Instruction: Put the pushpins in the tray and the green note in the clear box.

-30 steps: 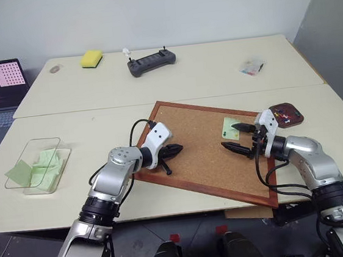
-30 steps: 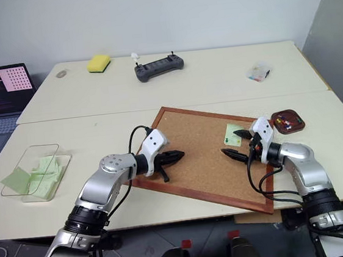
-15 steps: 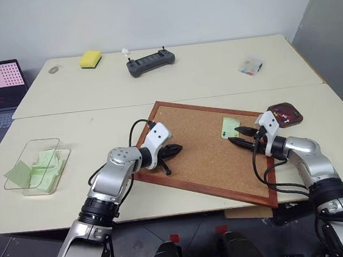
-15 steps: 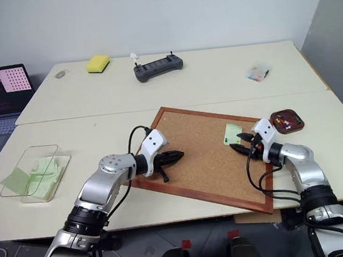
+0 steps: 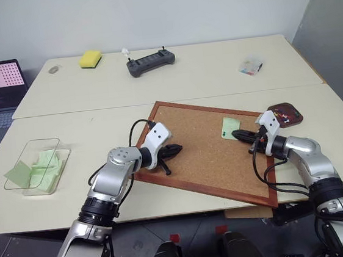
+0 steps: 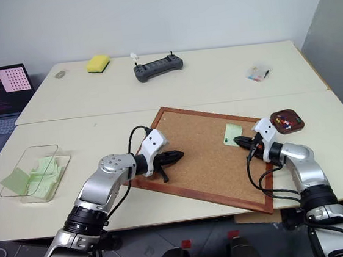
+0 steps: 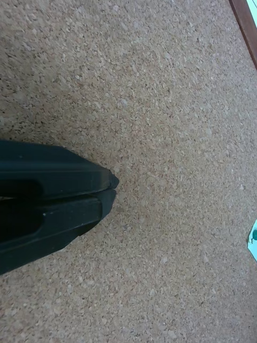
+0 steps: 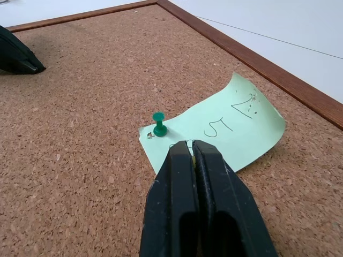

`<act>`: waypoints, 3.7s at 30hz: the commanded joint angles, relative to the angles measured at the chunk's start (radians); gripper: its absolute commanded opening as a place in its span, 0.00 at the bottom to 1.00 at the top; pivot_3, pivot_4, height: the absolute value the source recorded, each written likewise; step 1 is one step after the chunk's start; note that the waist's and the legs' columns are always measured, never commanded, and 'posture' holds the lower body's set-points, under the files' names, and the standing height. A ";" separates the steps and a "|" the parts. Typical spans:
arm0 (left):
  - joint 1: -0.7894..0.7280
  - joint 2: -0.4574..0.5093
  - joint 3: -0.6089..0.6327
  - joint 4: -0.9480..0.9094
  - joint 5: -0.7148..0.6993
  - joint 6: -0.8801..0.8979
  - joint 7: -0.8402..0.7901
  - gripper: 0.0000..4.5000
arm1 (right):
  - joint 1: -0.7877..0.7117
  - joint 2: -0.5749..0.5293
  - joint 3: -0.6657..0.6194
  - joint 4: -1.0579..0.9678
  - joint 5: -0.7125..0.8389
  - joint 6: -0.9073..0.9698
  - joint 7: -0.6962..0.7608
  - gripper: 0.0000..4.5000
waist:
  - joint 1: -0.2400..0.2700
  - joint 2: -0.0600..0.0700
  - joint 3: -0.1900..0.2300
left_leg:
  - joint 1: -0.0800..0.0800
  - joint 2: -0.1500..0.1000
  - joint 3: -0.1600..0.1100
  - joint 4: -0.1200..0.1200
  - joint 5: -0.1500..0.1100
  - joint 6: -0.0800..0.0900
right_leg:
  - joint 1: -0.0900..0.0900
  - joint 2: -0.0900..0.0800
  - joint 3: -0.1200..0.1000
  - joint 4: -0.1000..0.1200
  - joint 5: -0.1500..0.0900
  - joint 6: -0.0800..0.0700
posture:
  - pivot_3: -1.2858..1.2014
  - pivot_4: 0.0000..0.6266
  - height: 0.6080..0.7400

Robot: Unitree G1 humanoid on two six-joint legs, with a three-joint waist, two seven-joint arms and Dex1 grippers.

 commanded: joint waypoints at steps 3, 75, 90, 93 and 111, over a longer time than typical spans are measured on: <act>0.018 0.003 -0.026 0.014 0.026 0.029 0.003 0.00 | 0.006 -0.009 -0.062 -0.161 0.070 0.006 0.023 0.00 | 0.000 0.000 0.000 | -0.002 0.000 0.000 0.000 0.000 0.000 | -0.002 0.000 0.000 0.000 0.000 0.000 | 0.52 0.24 1.00; 0.005 0.008 -0.026 0.024 0.027 0.029 -0.001 0.00 | 0.052 0.006 0.063 -0.381 0.100 0.201 0.017 0.99 | 0.000 -0.001 0.001 | -0.003 0.000 -0.001 0.000 0.000 0.000 | -0.002 0.000 -0.001 -0.001 -0.001 0.001 | 0.52 0.24 1.00; 0.024 0.012 -0.022 -0.016 0.018 0.058 -0.001 0.00 | -0.062 0.079 0.046 -0.098 0.008 0.102 -0.046 0.76 | 0.000 -0.001 0.001 | -0.003 0.000 -0.002 0.000 0.000 0.000 | -0.003 0.000 -0.001 -0.001 0.000 0.000 | 0.52 0.24 1.00; 0.021 0.012 -0.023 -0.016 0.018 0.059 -0.002 0.00 | -0.070 0.083 0.041 -0.080 -0.004 0.086 -0.058 0.63 | 0.000 -0.001 0.001 | -0.003 0.000 -0.002 -0.001 0.000 0.000 | -0.003 0.000 -0.001 -0.001 0.000 0.000 | 0.52 0.24 1.00; 0.012 0.006 -0.029 -0.016 0.017 0.057 -0.009 0.00 | -0.078 0.080 0.035 -0.047 -0.050 0.020 -0.093 0.01 | 0.000 -0.001 0.001 | -0.003 0.000 -0.002 -0.001 0.000 0.000 | -0.003 0.000 0.000 -0.001 0.000 0.000 | 0.52 0.24 1.00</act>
